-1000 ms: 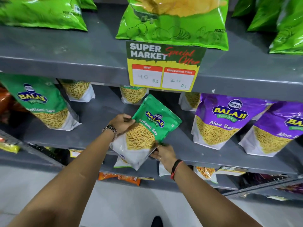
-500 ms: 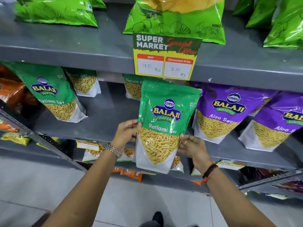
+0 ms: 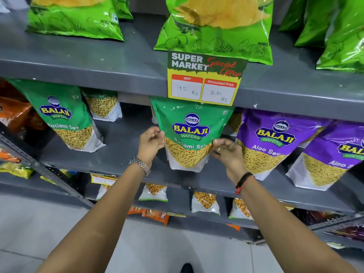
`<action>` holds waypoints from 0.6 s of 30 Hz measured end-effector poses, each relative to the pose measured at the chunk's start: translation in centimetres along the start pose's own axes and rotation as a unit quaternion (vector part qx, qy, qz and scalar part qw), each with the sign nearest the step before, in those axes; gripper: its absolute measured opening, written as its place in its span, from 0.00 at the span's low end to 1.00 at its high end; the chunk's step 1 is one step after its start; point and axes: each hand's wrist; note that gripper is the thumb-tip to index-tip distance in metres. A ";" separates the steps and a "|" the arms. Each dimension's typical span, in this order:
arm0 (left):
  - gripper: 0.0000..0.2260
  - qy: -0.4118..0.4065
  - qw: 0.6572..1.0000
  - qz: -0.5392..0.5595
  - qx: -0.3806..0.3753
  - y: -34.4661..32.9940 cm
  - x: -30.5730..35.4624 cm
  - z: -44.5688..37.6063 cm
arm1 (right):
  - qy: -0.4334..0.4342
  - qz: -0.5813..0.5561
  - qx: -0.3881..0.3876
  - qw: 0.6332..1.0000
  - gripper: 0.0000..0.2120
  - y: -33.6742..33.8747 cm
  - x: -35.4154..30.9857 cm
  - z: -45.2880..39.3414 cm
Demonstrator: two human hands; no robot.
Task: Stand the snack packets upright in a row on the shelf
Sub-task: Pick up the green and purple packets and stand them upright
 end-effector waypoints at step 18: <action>0.03 0.060 0.998 0.031 -0.019 -1.4 -5.0 0.2 | -0.043 0.107 -0.023 0.993 0.17 -1.5 4.4 -3.1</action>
Point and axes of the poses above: each hand's wrist, its own z-axis away from the middle knuckle, its own y-axis out of the back of the hand, x = y × z, and after that the axes turned 14 degrees about -y, right-handed
